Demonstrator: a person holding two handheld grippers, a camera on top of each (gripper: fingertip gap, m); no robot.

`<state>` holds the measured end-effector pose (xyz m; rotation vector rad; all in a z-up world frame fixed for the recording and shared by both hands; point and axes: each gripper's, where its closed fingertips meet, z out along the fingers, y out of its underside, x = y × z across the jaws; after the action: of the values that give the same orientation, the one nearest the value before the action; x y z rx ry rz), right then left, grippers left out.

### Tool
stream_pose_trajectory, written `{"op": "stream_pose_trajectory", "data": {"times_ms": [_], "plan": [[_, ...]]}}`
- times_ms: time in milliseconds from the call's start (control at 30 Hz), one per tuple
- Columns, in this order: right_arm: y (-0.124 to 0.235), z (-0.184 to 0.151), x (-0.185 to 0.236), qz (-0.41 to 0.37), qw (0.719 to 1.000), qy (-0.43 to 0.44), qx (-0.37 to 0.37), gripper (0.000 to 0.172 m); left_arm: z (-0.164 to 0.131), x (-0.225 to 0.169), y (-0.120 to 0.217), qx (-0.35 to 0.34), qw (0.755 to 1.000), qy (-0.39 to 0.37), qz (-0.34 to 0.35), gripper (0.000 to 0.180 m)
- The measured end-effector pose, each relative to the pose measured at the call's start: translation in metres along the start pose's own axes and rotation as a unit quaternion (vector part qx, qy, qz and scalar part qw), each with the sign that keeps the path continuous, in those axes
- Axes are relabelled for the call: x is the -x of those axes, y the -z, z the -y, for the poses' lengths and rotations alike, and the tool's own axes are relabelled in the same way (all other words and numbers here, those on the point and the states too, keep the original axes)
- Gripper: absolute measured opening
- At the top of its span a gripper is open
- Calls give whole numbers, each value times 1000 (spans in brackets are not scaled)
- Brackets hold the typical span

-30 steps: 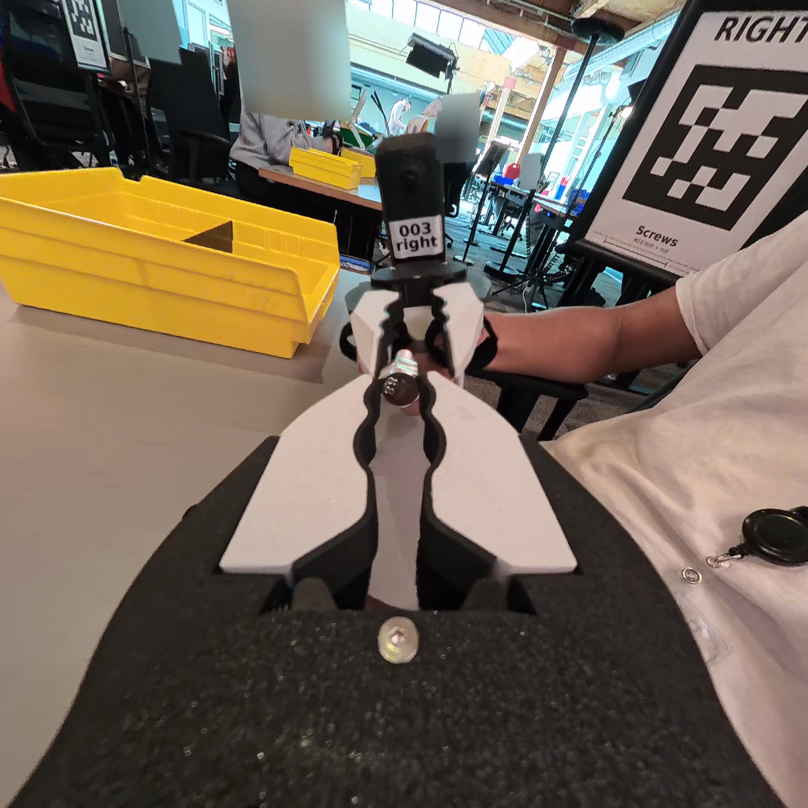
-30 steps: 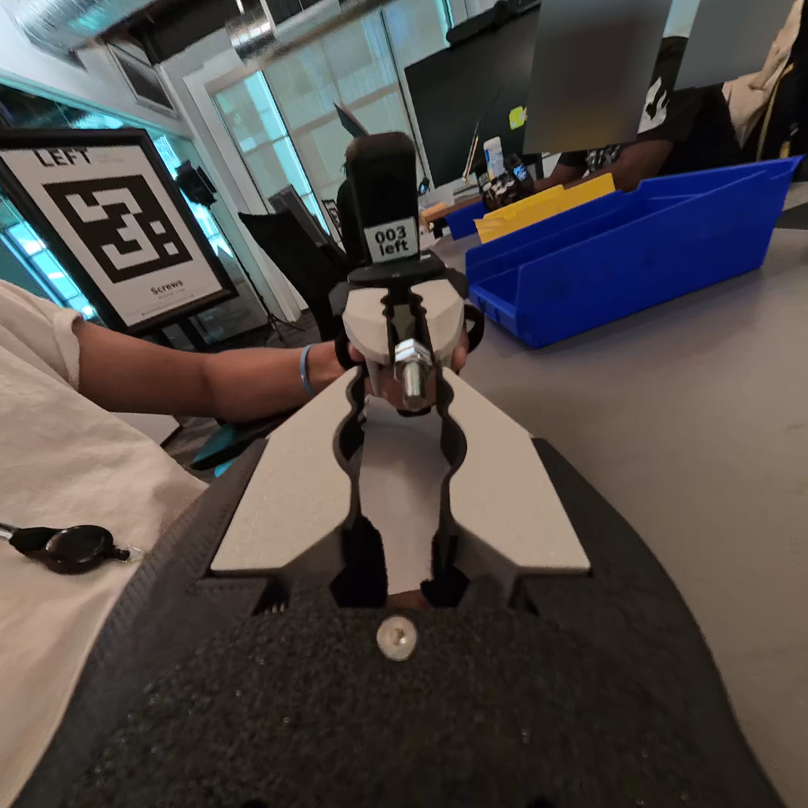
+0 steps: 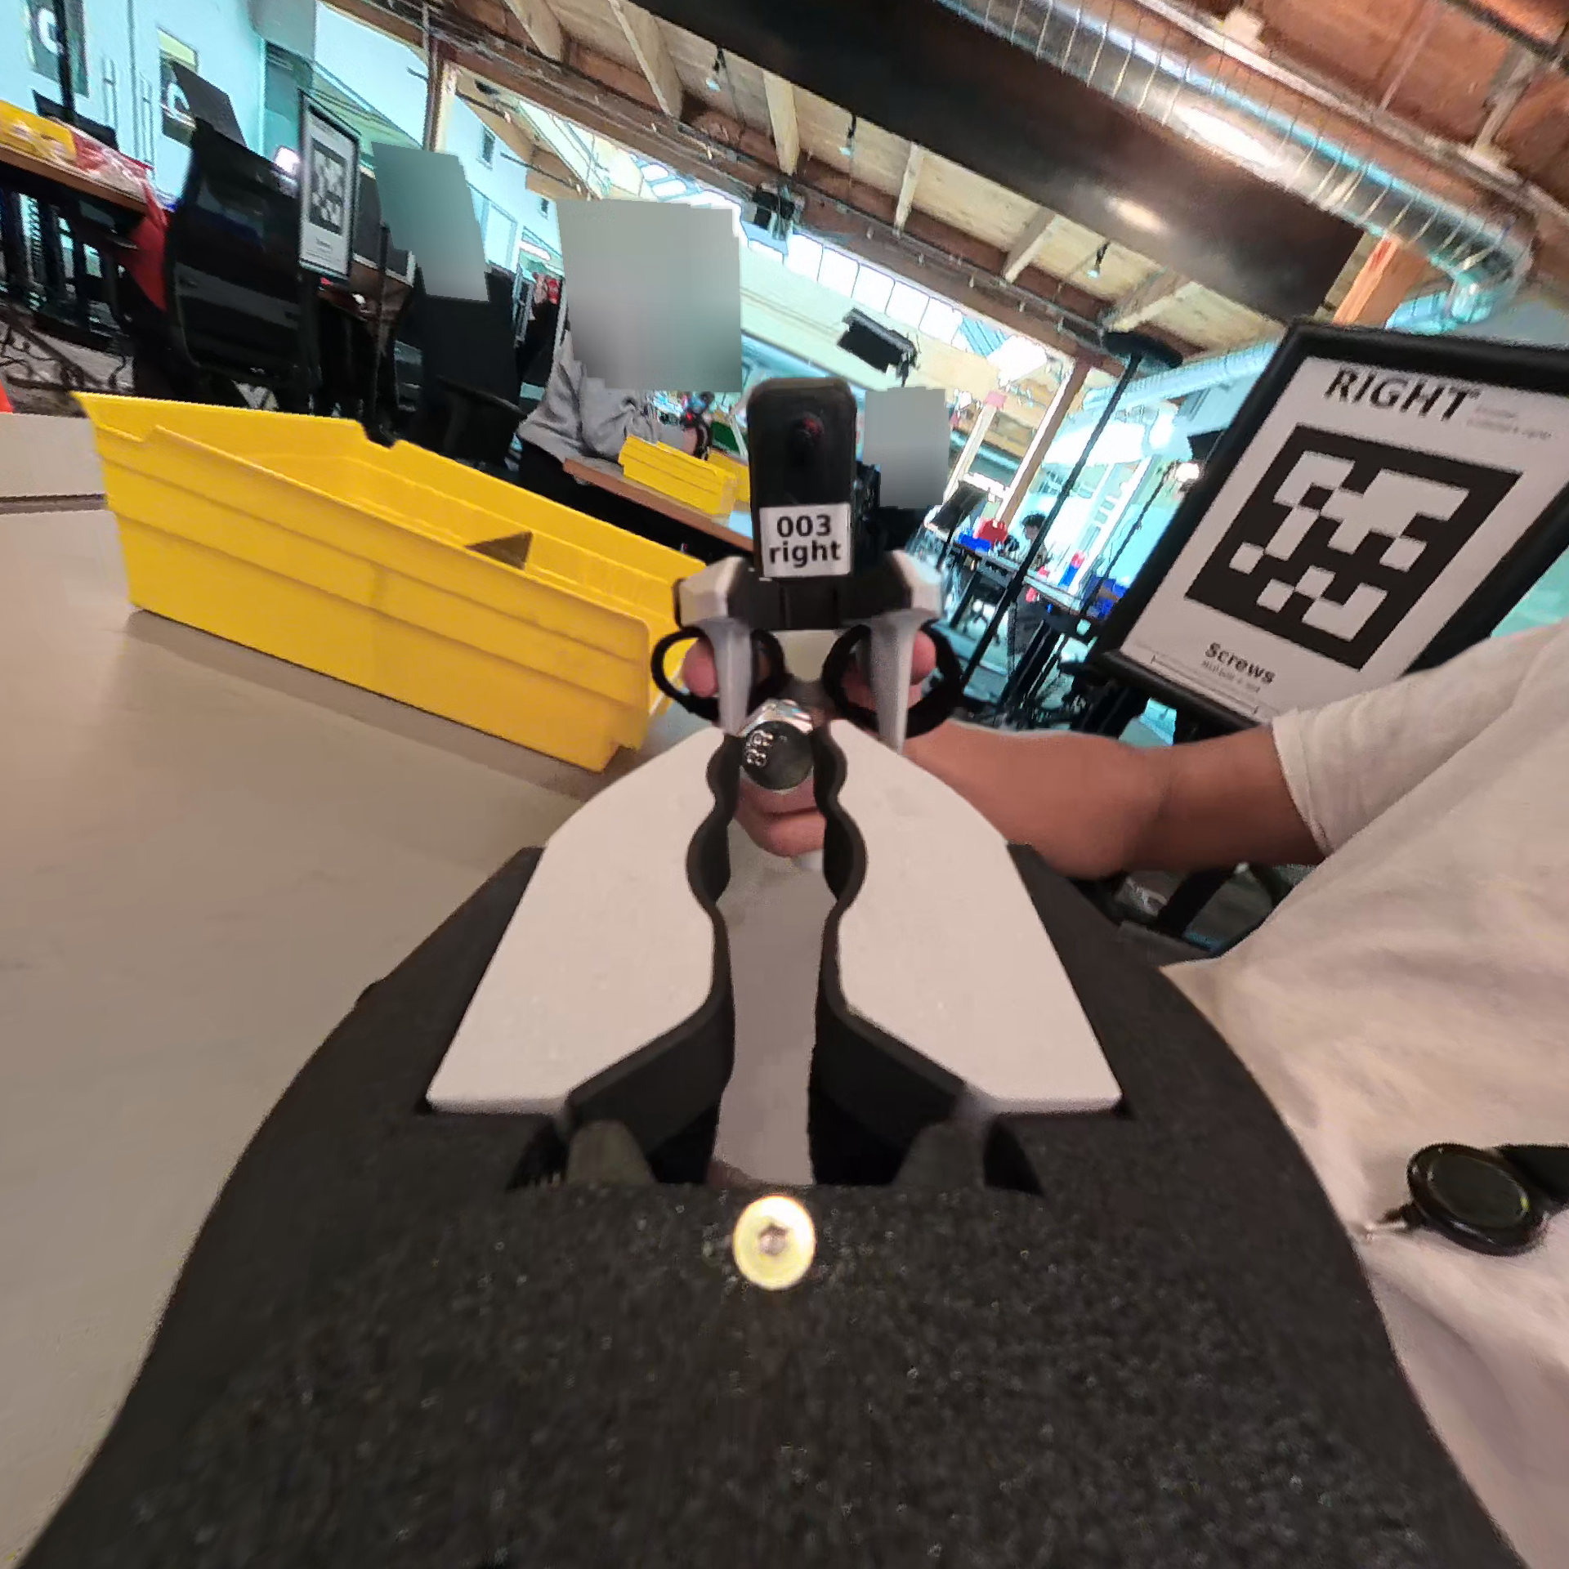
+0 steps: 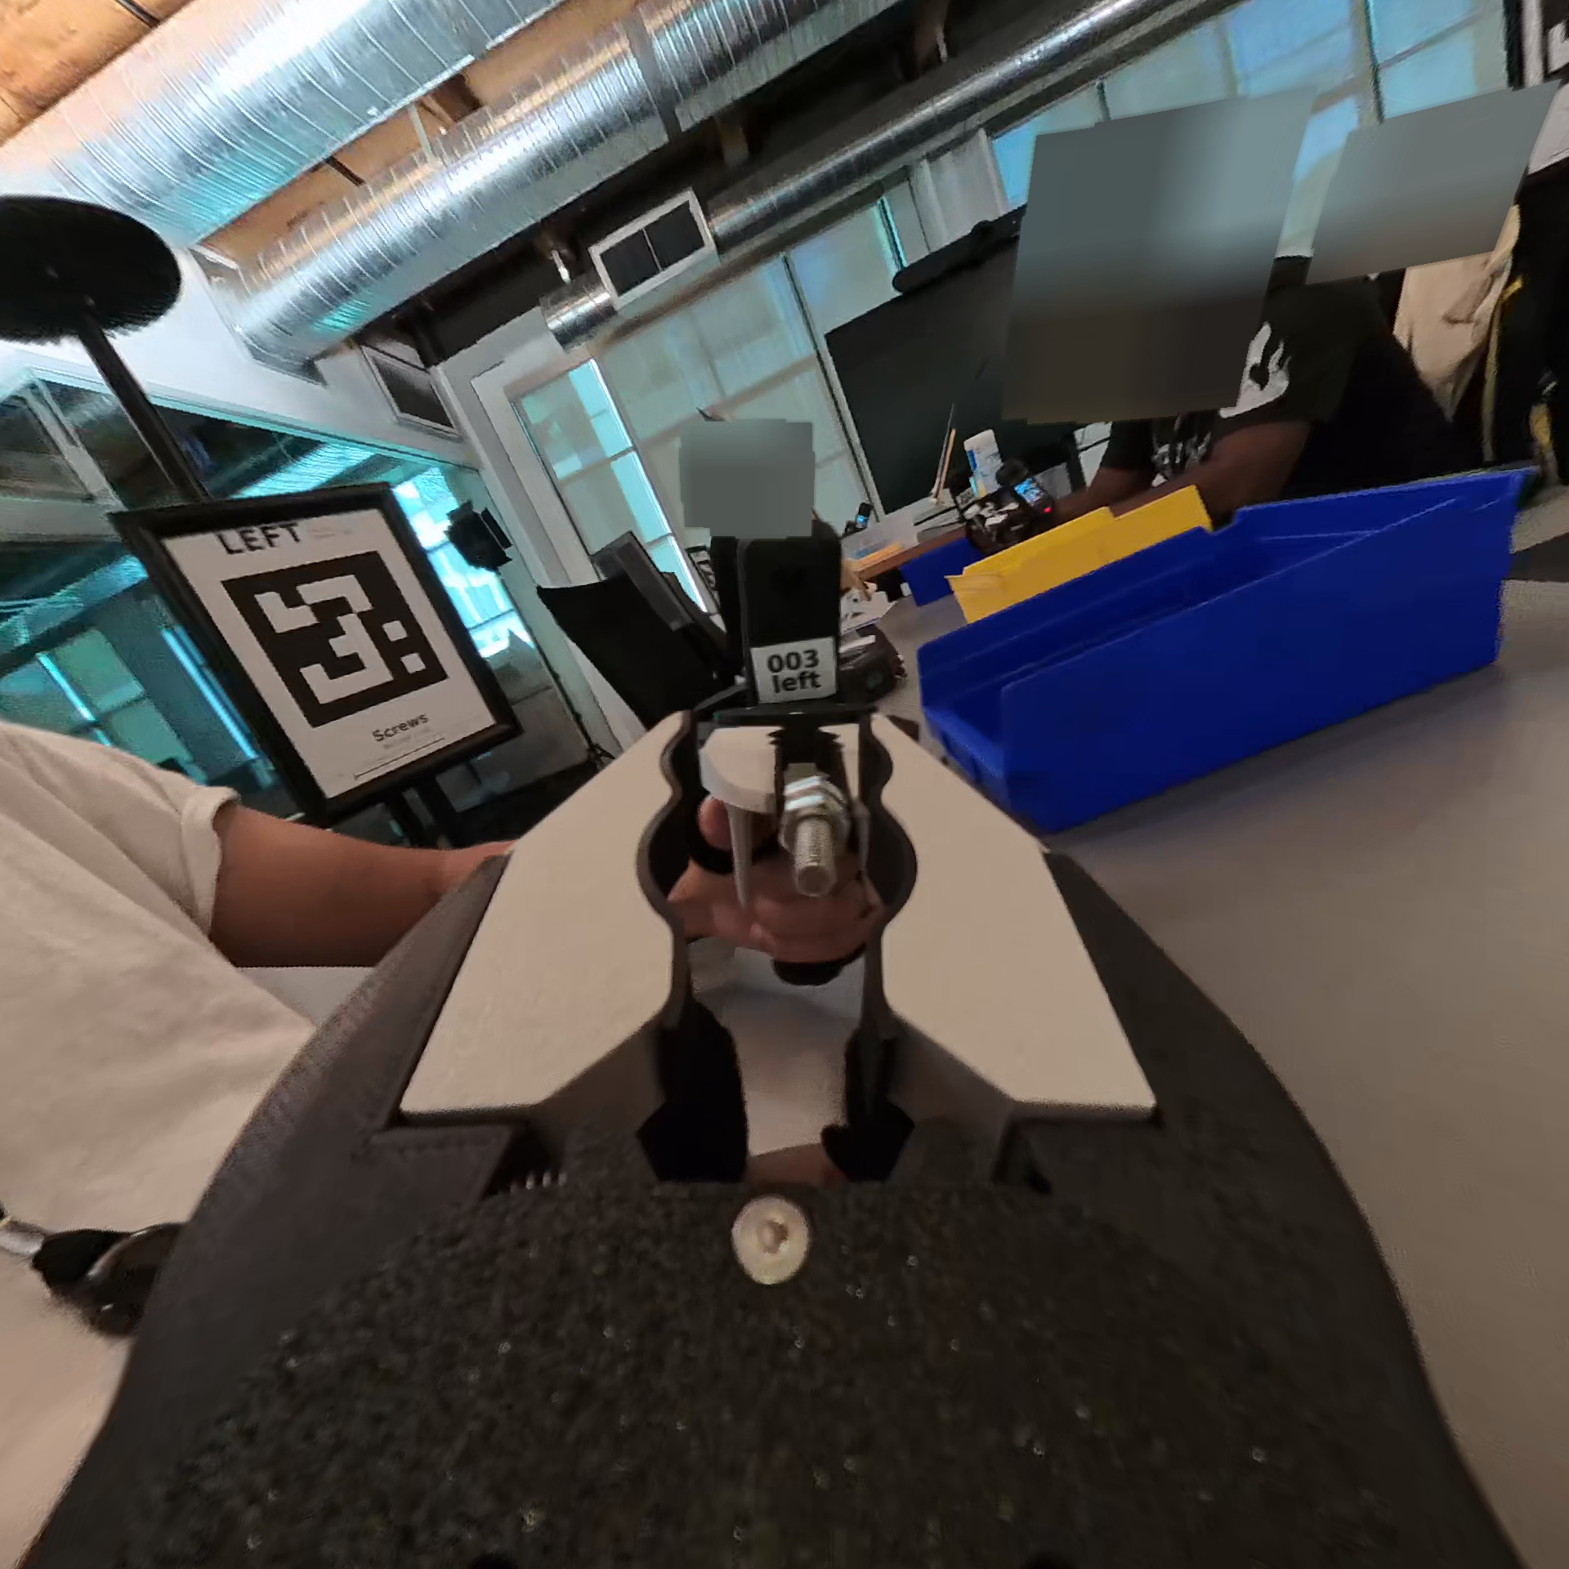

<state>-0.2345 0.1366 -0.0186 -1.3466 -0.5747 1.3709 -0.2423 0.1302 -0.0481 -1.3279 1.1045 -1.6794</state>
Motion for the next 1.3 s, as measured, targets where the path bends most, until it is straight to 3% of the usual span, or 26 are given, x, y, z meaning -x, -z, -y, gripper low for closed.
{"op": "stream_pose_trajectory", "data": {"times_ms": [133,267,433,667,833,1000,1067,1300], "plan": [[-6,-17,-27,-12,998,-28,51,39,15,10,13,-46,998,32,9,16],[-14,-50,-19,11,993,-32,110,42,17,15,19,-48,998,33,16,16],[-22,-41,-14,12,996,-12,89,43,10,19,13,-29,999,37,17,16],[-8,-8,-21,-7,1000,8,20,41,9,24,15,-30,998,42,29,16],[-7,-43,-35,-37,994,3,100,36,13,27,19,-43,997,49,31,16],[-8,-35,-32,-32,996,0,78,23,8,26,17,-29,998,47,27,16],[-6,-34,-32,-28,997,-2,78,10,6,24,16,-21,999,44,24,16],[0,-43,-26,-11,993,11,116,9,-8,18,14,42,999,-15,14,17]]}}
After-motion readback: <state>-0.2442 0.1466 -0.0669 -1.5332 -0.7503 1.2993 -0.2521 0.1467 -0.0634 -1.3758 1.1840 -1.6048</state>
